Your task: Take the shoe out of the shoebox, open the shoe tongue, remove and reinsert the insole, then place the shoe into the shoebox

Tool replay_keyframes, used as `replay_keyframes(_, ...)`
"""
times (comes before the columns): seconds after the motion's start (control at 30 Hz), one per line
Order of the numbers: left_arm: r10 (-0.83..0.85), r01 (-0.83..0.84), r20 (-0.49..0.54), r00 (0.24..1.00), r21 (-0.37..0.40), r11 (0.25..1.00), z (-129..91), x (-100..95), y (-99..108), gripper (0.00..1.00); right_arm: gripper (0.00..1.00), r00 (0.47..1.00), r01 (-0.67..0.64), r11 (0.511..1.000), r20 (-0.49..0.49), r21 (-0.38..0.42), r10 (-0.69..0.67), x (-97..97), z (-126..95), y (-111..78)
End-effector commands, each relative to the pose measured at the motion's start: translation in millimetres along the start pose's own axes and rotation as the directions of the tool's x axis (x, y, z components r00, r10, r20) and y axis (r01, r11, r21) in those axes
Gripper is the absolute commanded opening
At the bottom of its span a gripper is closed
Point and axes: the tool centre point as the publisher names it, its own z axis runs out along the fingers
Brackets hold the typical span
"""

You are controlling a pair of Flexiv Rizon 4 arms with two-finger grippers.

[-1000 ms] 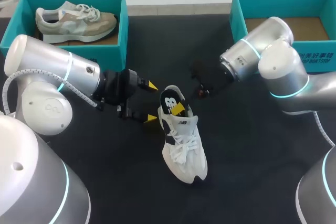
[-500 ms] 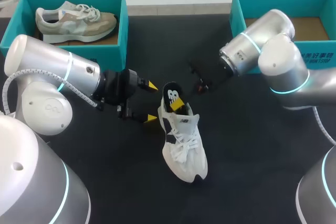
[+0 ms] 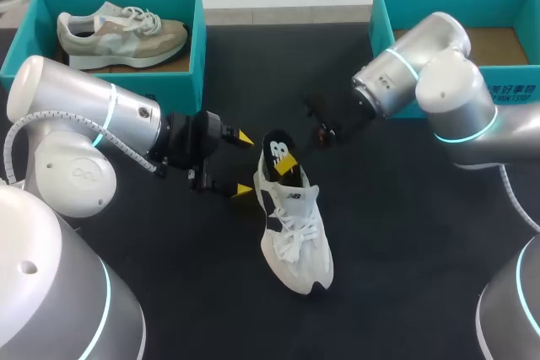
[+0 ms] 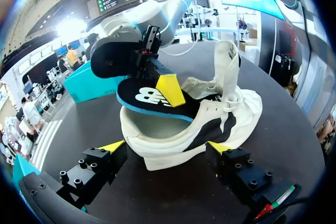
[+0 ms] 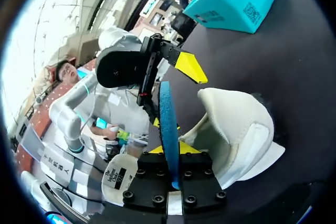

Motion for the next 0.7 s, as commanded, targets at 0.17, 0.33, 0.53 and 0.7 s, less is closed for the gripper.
replay_keyframes(0.17,0.0,0.0,-0.002,1.0,-0.004,1.0,1,-0.5,-1,1.0,0.24,0.998,0.028,0.996,0.048,0.079,-0.032,1.8,-3,1.5)
replay_keyframes(0.33,0.0,0.0,-0.002,1.0,-0.004,1.0,1,-0.5,-1,1.0,0.19,0.997,0.04,0.993,0.068,0.115,-0.048,2.0,-4,-5.1)
replay_keyframes(0.53,0.0,0.0,-0.002,1.0,-0.004,1.0,1,-0.5,-1,1.0,0.12,0.995,0.025,0.978,0.088,0.207,-0.044,0.9,-2,-10.8)
replay_keyframes(0.7,0.0,0.0,-0.002,1.0,-0.004,1.0,1,-0.5,-1,1.0,0.18,0.996,0.002,0.962,0.087,0.274,-0.027,-3.3,2,-14.7)
